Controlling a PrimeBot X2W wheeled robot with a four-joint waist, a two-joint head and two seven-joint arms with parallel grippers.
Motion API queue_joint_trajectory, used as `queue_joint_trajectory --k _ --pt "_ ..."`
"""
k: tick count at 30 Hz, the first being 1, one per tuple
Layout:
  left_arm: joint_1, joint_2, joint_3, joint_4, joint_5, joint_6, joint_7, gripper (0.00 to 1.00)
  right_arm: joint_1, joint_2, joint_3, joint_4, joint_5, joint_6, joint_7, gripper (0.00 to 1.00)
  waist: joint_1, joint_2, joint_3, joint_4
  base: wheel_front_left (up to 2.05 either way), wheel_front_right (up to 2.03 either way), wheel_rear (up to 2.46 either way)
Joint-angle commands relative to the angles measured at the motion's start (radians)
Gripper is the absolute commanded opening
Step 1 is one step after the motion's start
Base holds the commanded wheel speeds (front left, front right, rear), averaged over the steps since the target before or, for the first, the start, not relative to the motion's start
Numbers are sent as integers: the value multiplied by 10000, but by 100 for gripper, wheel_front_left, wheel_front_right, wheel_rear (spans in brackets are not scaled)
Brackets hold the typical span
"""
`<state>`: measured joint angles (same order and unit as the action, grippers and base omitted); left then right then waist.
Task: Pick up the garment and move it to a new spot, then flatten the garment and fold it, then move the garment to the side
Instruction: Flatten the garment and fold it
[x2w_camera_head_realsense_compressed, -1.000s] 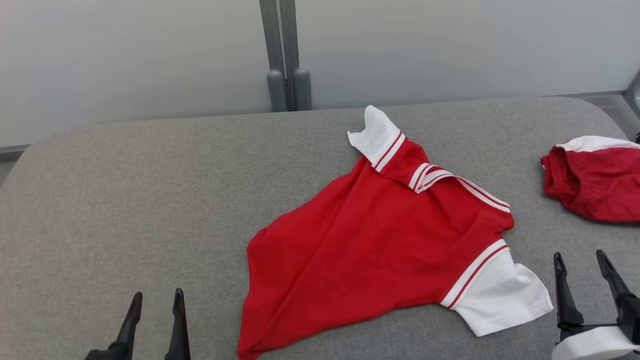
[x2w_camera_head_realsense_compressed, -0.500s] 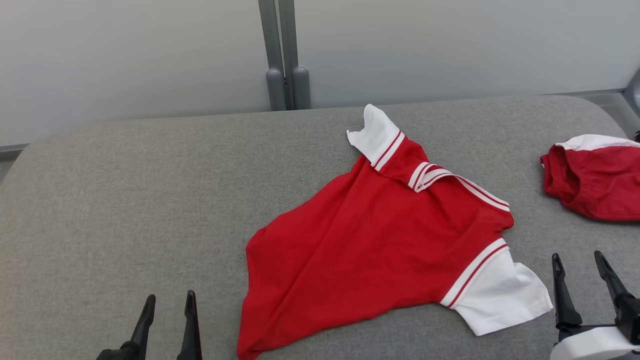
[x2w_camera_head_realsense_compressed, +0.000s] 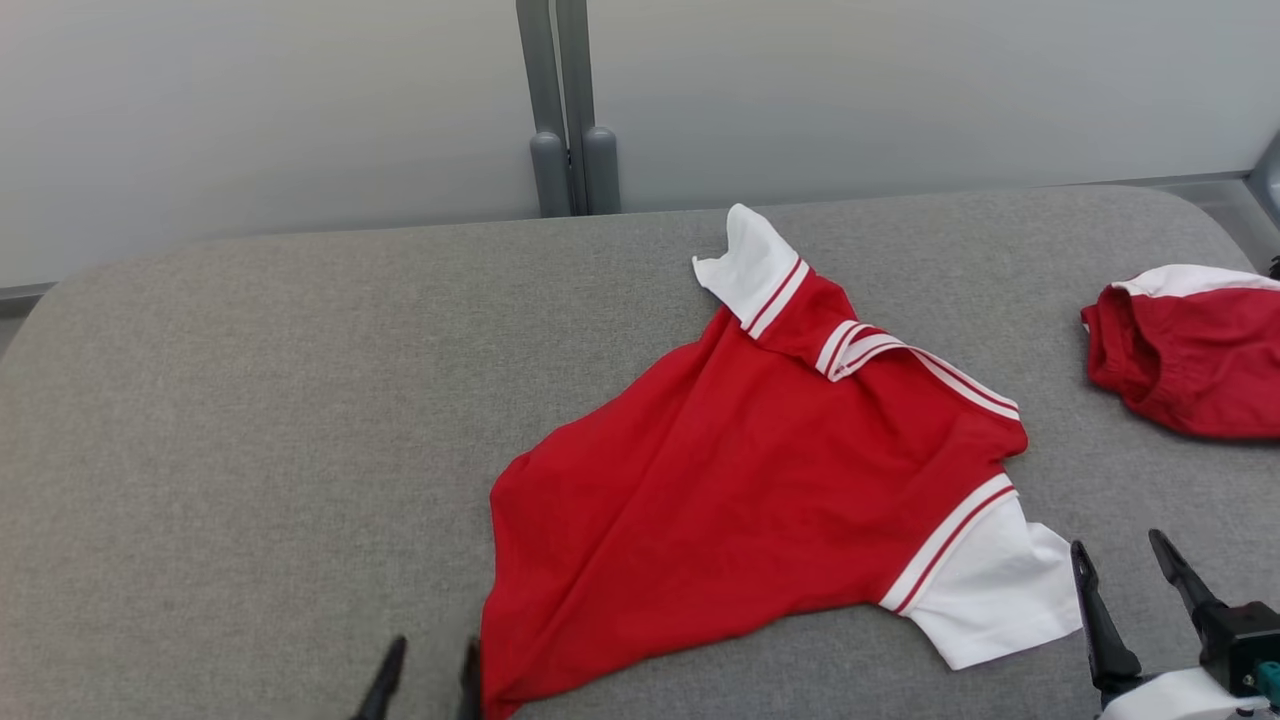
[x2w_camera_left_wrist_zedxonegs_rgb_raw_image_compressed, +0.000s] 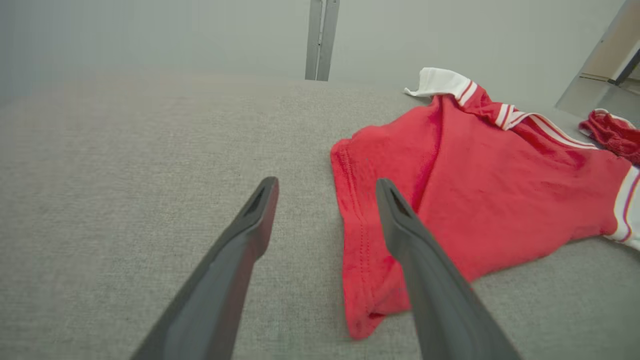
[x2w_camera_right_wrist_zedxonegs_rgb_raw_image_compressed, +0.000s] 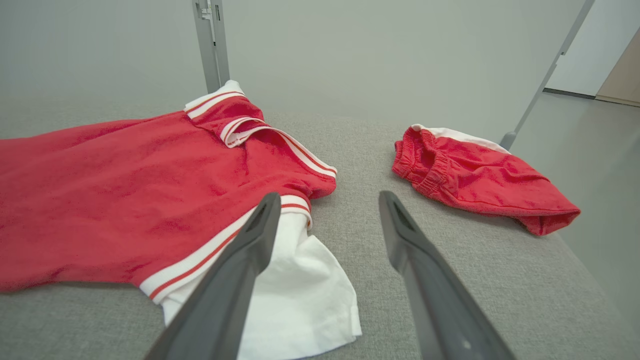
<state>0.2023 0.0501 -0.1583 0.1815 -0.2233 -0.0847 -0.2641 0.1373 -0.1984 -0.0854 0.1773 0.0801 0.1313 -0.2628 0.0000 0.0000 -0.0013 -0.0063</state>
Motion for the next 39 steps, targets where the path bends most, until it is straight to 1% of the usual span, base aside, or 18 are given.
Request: queue_joint_trajectory --k 1,5,9,13,18,19,20,21,22,23,28,29,30,32,35,36,37,39 --pt "202 18 -244 450 189 -91 2 100 -184 -317 191 358 185 -12 70 100 0 0 17 -45 0 0 0" --pt "-104 111 -806 1499 132 -261 647 100 -603 -1045 810 1114 587 -12 934 100 0 0 167 -106 0 0 0" --pt "-443 145 -1035 1880 -46 -336 1074 100 -1086 -1503 1409 1745 1104 -12 1946 100 0 0 394 -136 0 0 0" --pt "-729 191 -1167 2172 -194 -370 1231 100 -1511 -1984 2361 2243 1885 -14 3000 100 0 0 561 -131 0 0 0" --pt "-968 180 -1179 2446 -295 -315 1083 100 -1925 -2354 3059 2568 2492 -12 3531 100 0 0 672 -107 0 0 0" --pt "-1013 171 -1207 2497 -372 -335 1074 84 -2024 -2447 3085 2649 2532 -14 3553 100 0 0 690 -100 0 0 0" --pt "-1042 168 -1266 2548 -398 -356 1100 47 -2092 -2498 3116 2727 2560 -14 3566 100 0 0 696 -97 0 0 0" --pt "-1076 177 -1322 2597 -438 -376 1101 31 -2149 -2515 3174 2811 2583 -12 3567 100 0 0 700 -93 0 0 0" --pt "-1104 190 -1352 2629 -478 -381 1077 4 -2217 -2502 3225 2871 2604 -12 3570 100 0 0 708 -95 0 0 0" --pt "-1138 194 -1405 2671 -557 -397 1100 0 -2304 -2493 3317 2948 2666 -12 3619 100 0 0 726 -104 0 0 0" --pt "-1328 301 -1571 2780 -638 -428 949 0 -2654 -2417 3901 3251 3106 -12 3759 100 0 0 769 -112 0 0 0" --pt "-1365 313 -1589 2799 -691 -431 935 0 -2723 -2428 4005 3250 3212 -10 3701 45 0 0 772 -103 0 0 0" --pt "-1407 335 -1645 2782 -734 -440 904 0 -2763 -2414 4079 3229 3429 -10 3633 1 0 0 769 -87 0 0 0" --pt "-1437 413 -1713 2720 -850 -454 920 0 -2746 -2416 4216 3018 3947 -10 3493 0 0 0 755 -46 0 0 0" --pt "-1386 514 -1902 2245 -1339 -461 1190 0 -2496 -2200 3644 1977 6046 -10 3058 0 0 0 708 46 0 0 0" --pt "-1301 586 -2264 1803 -1738 -467 1381 0 -2327 -1970 3318 1186 7369 -4 3025 0 0 0 694 56 0 0 0" --pt "-1228 675 -2563 1313 -2210 -469 1554 0 -2164 -2015 3059 461 8215 -4 3074 0 0 0 684 72 0 0 0" --pt "-1015 1227 -3090 -153 -3406 -469 2109 0 -1675 -2571 2321 -1243 9808 -12 3209 0 0 0 696 78 0 0 0"
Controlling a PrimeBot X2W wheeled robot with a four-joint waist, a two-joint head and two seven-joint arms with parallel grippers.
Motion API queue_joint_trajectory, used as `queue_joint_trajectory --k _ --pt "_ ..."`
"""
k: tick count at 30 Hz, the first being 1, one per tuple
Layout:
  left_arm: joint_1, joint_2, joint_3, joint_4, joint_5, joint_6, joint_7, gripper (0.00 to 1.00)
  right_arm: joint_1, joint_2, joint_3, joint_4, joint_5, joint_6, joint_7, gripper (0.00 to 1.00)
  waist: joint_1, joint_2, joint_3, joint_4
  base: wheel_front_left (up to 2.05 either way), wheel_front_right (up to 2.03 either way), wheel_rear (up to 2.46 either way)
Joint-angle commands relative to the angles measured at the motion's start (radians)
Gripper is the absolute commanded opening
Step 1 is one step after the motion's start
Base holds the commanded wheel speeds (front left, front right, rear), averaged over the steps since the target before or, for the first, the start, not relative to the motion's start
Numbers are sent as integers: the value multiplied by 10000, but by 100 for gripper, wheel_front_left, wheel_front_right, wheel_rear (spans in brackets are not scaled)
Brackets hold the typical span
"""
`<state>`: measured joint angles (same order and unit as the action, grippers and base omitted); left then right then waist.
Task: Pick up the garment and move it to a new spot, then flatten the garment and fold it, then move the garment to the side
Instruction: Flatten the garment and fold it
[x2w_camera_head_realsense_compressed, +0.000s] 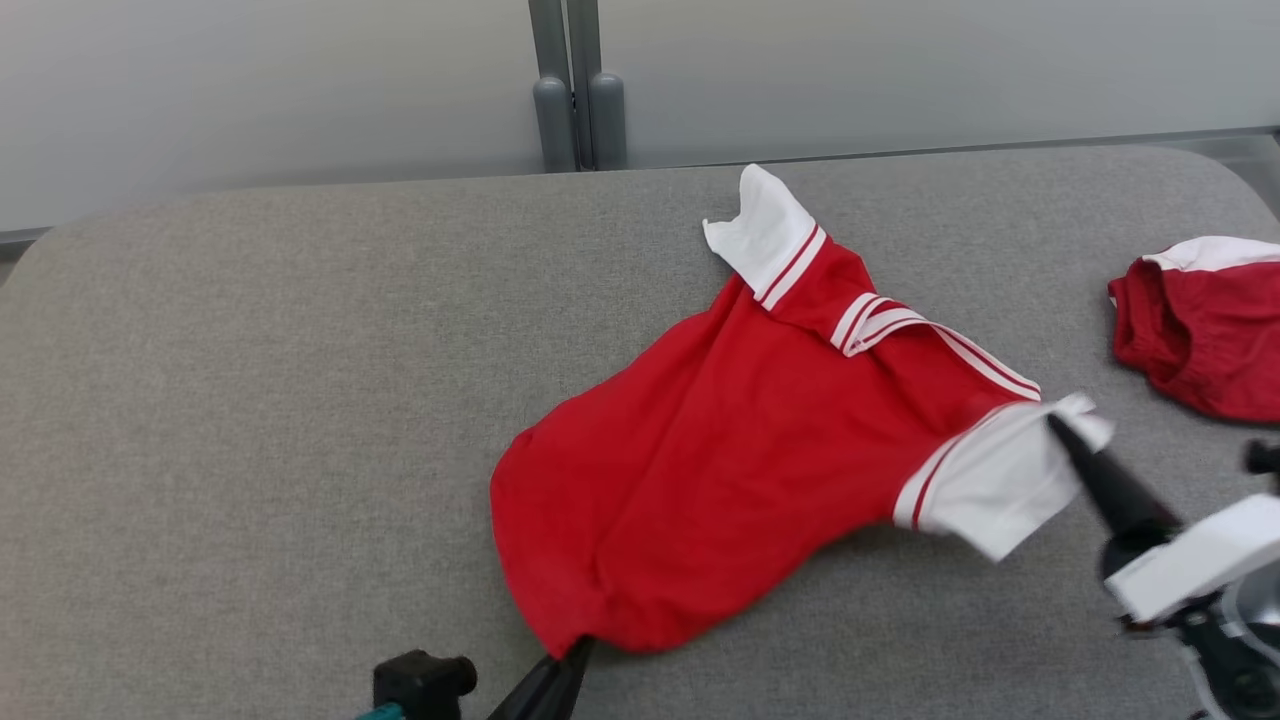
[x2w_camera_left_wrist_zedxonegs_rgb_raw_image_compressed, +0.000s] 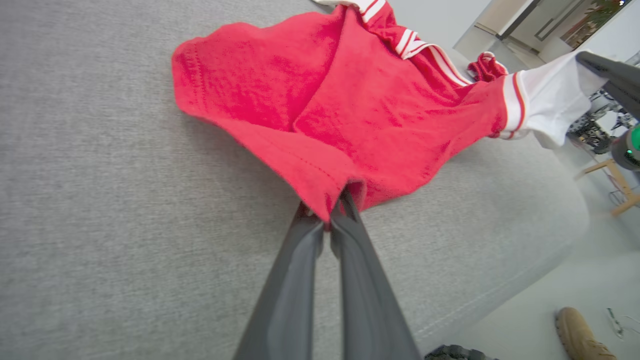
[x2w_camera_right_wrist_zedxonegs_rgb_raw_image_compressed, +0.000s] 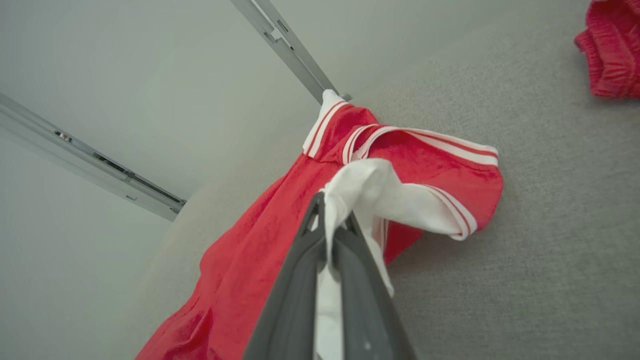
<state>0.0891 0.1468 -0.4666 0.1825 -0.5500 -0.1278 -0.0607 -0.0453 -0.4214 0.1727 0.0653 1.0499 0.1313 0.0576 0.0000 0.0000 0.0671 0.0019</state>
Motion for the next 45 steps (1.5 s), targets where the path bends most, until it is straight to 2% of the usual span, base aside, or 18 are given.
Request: queue_joint_trajectory --k 1,4,7,9,12,14,16,19,21,23,25,26,30,32,35,37,40,45 --pt "180 687 -169 -1185 -761 -30 394 0 451 -539 -658 -1094 847 -12 85 0 0 0 55 -28 0 0 0" --pt "434 1819 -351 -3913 -2159 -33 1429 0 1008 -1030 -1988 -3389 2365 -4 146 0 0 0 198 -99 0 0 0" --pt "406 3036 98 -6563 -3245 -34 2618 0 1259 -1447 -3512 -5086 3576 -4 272 0 0 0 418 -179 0 0 0" --pt "26 3549 555 -7951 -4109 9 3306 0 1062 -1716 -4274 -5767 4337 -4 485 0 0 0 657 -208 0 0 0" --pt "-1093 4121 1353 -9145 -5340 190 4250 0 493 -2406 -4955 -6102 5058 -4 977 0 0 0 1265 -207 0 0 0" --pt "-2347 4332 1767 -9281 -6161 315 4932 0 -106 -3024 -5046 -5741 5159 -6 1340 0 0 0 1845 -162 0 0 0" --pt "-4052 4508 2156 -8750 -6681 499 5560 0 -1081 -3678 -4874 -5017 5104 -4 1612 0 0 0 2558 -88 0 0 0" --pt "-7061 4233 2207 -7073 -6633 788 6231 0 -3222 -4514 -4166 -3399 4597 -4 1952 0 0 0 3778 79 0 0 0" --pt "-9099 3865 2098 -5565 -6208 976 6336 0 -5191 -4661 -3417 -2166 4006 -6 2211 0 0 0 4582 150 0 0 0" --pt "-11022 3447 1930 -4020 -5478 973 6130 0 -7584 -4206 -2612 -771 3013 -6 2485 0 0 0 5300 191 0 0 0" --pt "-12635 2985 1790 -2428 -4818 958 5663 0 -10169 -3121 -1967 704 1628 -7 2688 0 0 0 5855 154 0 0 0" --pt "-13522 2757 1864 -1599 -4227 1004 5078 0 -11541 -2342 -1738 1510 793 -4 2769 0 0 0 6094 85 0 0 0" --pt "-16004 2232 1590 999 -2608 791 3247 0 -15161 6 -1878 3835 -2203 -6 1938 0 0 0 6777 -242 0 0 0" --pt "-16732 1926 1655 1974 -2097 711 2089 0 -16010 853 -2149 4553 -3155 -14 1341 0 0 0 6968 -353 0 0 0" --pt "-17106 1791 1397 3225 -1548 388 766 0 -16355 1733 -2361 4998 -3749 -6 712 0 0 0 6979 -396 0 0 0" --pt "-16788 1792 922 3902 -1292 164 246 0 -15804 1998 -2196 4937 -3896 -6 562 0 0 0 6832 -416 0 0 0" --pt "-15777 1694 519 4621 -1320 34 -525 0 -14162 2016 -2011 4482 -3597 -6 516 0 0 0 6435 -351 0 0 0" --pt "-13565 2041 -183 4577 -1806 -31 -1110 0 -10616 1934 -1896 3088 -2702 -7 389 0 0 0 5770 -302 0 0 0"
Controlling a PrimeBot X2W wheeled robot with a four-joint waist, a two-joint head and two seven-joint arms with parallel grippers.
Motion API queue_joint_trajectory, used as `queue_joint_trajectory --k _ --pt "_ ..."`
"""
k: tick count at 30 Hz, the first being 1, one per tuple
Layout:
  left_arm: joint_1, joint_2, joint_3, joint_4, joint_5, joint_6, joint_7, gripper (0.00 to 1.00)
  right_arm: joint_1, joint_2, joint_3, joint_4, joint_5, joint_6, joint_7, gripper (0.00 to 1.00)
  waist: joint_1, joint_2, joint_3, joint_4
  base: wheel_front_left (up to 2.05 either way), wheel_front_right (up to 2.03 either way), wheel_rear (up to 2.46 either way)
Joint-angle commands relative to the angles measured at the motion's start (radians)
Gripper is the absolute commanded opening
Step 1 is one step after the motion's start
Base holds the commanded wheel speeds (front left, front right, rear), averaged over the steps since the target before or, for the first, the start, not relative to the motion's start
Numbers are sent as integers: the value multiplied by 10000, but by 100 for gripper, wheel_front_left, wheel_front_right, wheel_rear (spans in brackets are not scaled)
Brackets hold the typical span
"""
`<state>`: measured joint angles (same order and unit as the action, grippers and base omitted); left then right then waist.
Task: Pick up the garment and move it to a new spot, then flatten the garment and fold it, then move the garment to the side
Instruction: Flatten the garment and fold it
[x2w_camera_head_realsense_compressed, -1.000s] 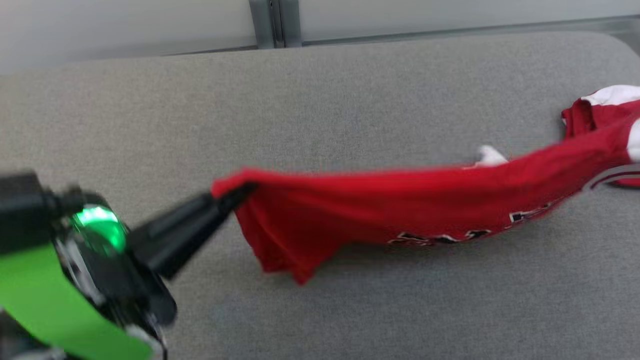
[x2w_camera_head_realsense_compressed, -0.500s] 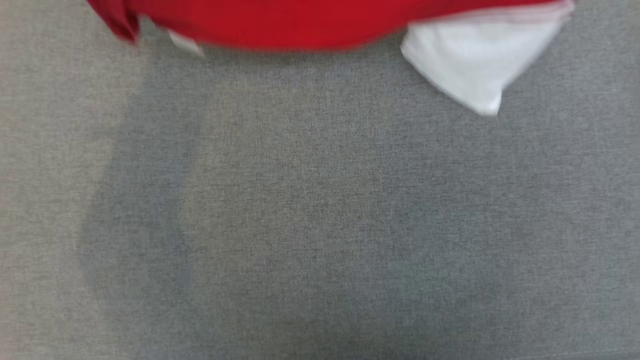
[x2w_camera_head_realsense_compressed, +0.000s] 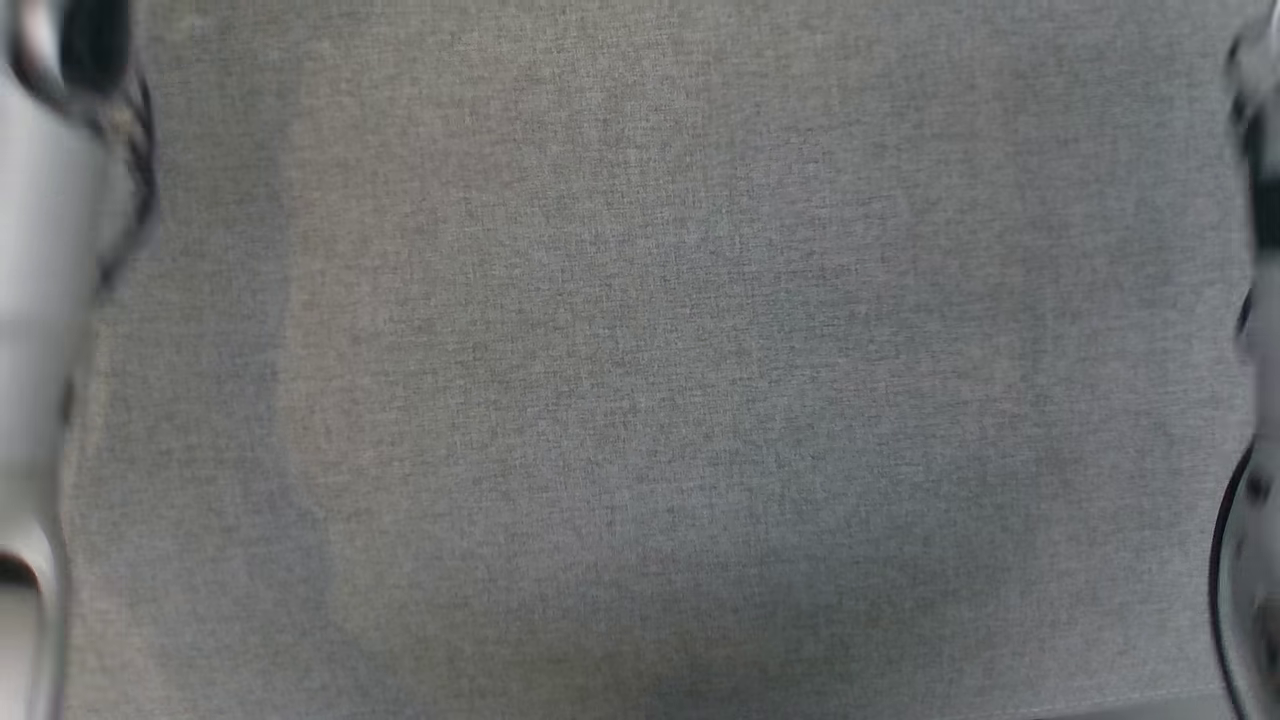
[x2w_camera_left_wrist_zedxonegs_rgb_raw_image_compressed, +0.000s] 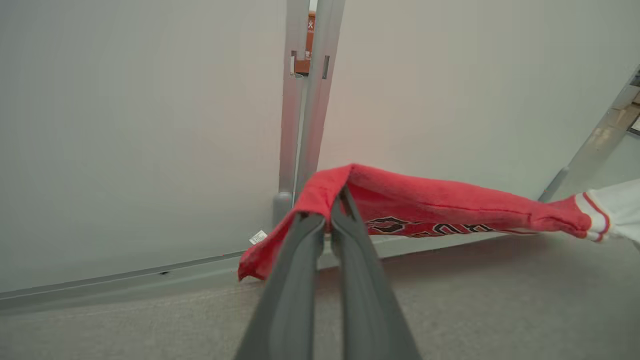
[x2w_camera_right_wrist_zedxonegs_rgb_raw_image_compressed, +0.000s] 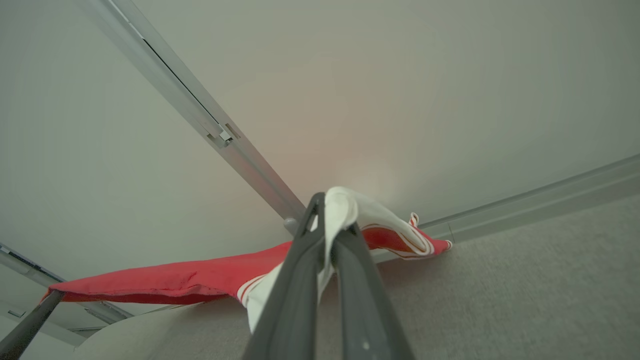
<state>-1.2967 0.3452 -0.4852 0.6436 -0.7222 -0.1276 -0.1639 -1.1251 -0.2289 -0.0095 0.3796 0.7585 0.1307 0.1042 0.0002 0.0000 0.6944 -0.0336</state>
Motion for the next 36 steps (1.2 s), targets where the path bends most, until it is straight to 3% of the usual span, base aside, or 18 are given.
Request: queue_joint_trajectory --k 1,8,10,13,16,18,21,26,32,36 --pt "1027 116 -309 -267 -342 -37 -84 0 1162 -80 -85 -452 342 3 -132 0 -2 0 -800 78 0 0 0" --pt "5478 1658 -1903 -2576 -976 -21 -71 0 6679 -162 -358 -3290 1368 0 -40 0 -2 0 -2887 -3 0 0 0" --pt "6916 2005 -2003 -3526 -1283 235 -93 0 8271 -22 -597 -4063 1471 0 64 0 -2 0 -3438 -68 0 0 0" --pt "9377 2600 -1905 -5043 -1829 1113 -315 0 10640 383 -867 -4958 1263 0 287 0 -2 0 -4143 -307 0 0 0" --pt "11566 2721 -1680 -6541 -2395 2027 -667 0 12642 915 -1230 -5450 1234 0 439 0 -2 0 -4346 -460 0 0 0" --pt "13056 2542 -1396 -7376 -2614 2704 -880 0 13892 1173 -1361 -5522 1027 -2 465 0 -2 0 -4379 -507 0 0 0" --pt "14595 2228 -1217 -8363 -2786 3076 -984 0 14989 1383 -1299 -5642 1160 0 431 0 -2 0 -4307 -500 0 0 0" --pt "15211 2159 -1180 -9316 -2655 3017 -951 0 14787 1361 -1515 -6024 1349 0 480 0 -2 0 -3911 -370 0 0 0" --pt "13354 2682 -1084 -9755 -2297 3020 381 0 12423 791 -1742 -6472 1067 0 1466 0 -2 0 -3297 -87 0 0 0" --pt "11800 2684 -1138 -9736 -2384 2989 1578 0 10619 571 -1894 -6280 715 0 2582 0 -2 0 -2901 162 0 0 0"
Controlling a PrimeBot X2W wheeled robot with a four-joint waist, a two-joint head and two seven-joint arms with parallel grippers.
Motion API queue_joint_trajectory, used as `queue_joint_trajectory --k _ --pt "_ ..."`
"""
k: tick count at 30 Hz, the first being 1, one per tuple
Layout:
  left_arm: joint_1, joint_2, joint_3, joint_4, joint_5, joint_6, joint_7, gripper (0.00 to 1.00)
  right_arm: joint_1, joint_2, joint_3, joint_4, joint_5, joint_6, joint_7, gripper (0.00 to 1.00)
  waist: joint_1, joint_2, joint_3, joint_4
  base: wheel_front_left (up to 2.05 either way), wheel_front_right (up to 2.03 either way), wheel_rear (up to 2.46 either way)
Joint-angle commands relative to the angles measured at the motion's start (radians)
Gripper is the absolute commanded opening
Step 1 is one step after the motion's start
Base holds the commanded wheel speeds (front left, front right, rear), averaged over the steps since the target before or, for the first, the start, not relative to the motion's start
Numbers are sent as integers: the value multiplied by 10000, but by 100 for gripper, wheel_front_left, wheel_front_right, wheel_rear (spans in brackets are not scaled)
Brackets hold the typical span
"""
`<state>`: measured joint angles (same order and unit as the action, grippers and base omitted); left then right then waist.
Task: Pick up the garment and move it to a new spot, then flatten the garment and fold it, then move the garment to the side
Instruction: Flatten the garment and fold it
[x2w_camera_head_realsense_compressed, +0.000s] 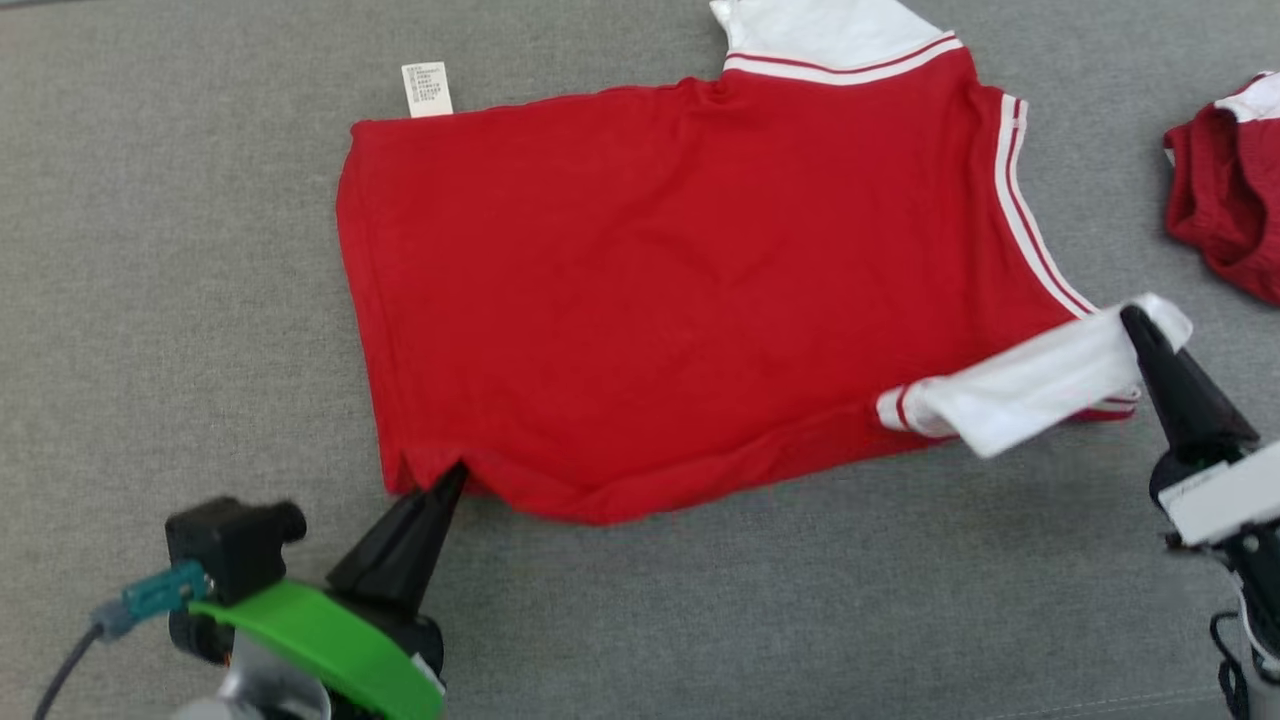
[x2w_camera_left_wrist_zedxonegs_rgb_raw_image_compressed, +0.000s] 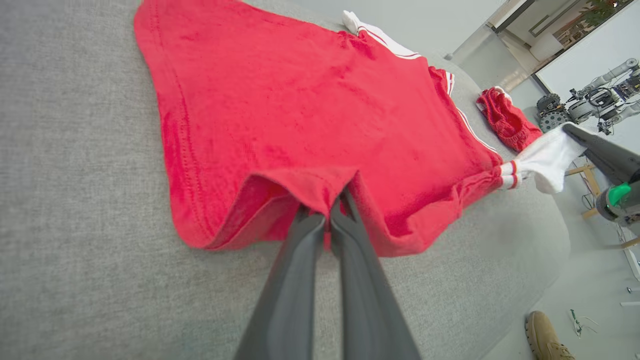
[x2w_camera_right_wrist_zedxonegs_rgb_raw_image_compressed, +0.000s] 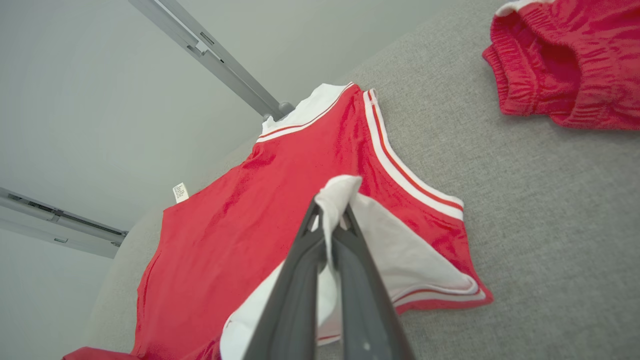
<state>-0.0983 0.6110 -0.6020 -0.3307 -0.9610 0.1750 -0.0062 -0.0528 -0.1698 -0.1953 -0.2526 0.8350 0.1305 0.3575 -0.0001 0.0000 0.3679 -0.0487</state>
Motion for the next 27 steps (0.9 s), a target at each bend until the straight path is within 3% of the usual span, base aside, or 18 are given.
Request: queue_joint_trajectory --k 1,10,11,13,14,19,23,27 --pt "-514 -51 59 57 -89 -18 233 0 -470 -73 -72 140 -204 2 302 0 1 0 436 374 0 0 0" --pt "-3239 -731 -327 1810 -479 153 2447 0 -3219 -197 -384 1467 -1703 2 1961 0 1 0 1103 885 0 0 0" --pt "-3415 -814 -318 2052 -449 220 2499 1 -3451 -139 -437 1613 -1798 2 1983 26 1 0 1143 890 0 0 0" --pt "-3816 -977 -291 2586 -321 297 2505 49 -3885 -143 -510 1953 -2138 2 2035 100 1 0 1232 886 0 0 0" --pt "-3978 -1049 -266 2855 -252 372 2475 100 -4031 -178 -485 2113 -2324 2 2086 100 1 0 1272 878 0 0 0" --pt "-4088 -982 -461 3431 90 501 2576 100 -4286 -327 -358 1979 -2389 2 1852 100 1 0 1245 754 0 0 0" --pt "-3365 -769 -324 3042 20 722 2172 100 -3300 -911 -137 1204 -2428 2 1655 100 1 0 1128 624 0 0 0" --pt "-2488 -678 -300 2444 -168 955 1983 100 -1719 -1937 291 751 -2806 0 1921 100 1 0 1170 583 0 0 0"
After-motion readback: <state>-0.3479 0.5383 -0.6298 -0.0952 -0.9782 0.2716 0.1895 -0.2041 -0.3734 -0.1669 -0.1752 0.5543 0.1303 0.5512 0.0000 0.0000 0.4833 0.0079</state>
